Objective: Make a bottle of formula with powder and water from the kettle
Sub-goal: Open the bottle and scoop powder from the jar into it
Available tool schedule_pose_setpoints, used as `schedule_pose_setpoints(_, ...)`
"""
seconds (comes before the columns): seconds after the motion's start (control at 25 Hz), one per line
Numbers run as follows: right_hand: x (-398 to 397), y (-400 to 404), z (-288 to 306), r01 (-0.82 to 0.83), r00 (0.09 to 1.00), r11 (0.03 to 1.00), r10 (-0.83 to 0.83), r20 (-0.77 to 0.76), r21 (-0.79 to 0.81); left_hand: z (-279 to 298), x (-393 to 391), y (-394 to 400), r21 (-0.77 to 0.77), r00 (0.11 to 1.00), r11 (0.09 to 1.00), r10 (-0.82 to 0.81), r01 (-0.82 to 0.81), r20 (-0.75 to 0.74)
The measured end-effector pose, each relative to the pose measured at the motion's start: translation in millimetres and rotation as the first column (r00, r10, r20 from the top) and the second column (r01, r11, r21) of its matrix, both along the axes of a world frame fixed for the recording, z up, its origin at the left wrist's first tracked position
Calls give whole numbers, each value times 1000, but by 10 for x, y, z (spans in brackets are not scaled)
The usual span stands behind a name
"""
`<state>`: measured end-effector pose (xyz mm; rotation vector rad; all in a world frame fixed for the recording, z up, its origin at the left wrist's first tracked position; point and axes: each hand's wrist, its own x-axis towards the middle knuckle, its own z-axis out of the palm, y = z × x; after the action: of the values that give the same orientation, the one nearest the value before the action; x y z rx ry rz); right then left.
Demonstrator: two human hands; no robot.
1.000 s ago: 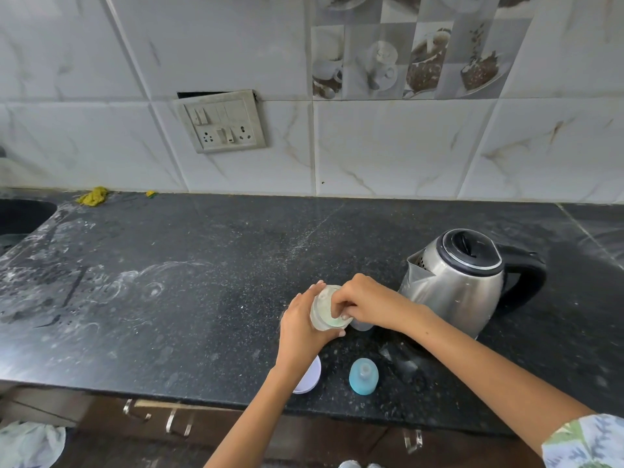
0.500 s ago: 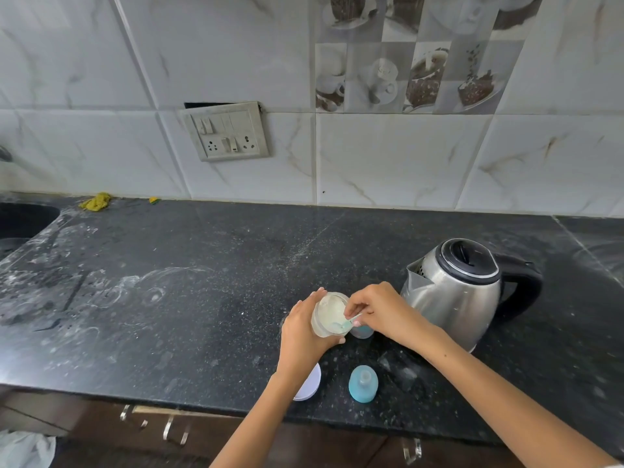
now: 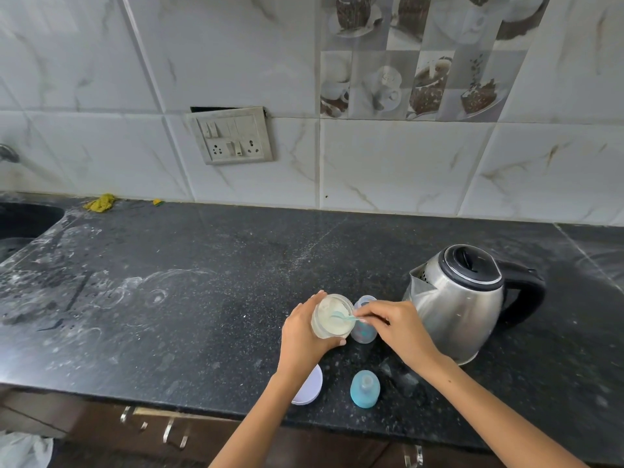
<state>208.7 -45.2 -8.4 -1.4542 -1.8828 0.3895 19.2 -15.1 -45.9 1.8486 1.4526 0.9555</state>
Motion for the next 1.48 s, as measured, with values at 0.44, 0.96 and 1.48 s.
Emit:
schedule_pose_setpoints(0.44,-132,66,60,85,642,878,-410,-647,-471,81,-65,131,-100,998,995,13,-7,61)
schedule_pose_setpoints(0.96,-227,-135,128,127,286,826,-561,-777,-550,224,-89,-68,160,997,984,74,-73,3)
schedule_pose_setpoints(1.48,55,-595,123,375,152,800,-552,-820,-469,-41,935,-110,-196,987,979,-18,49,159)
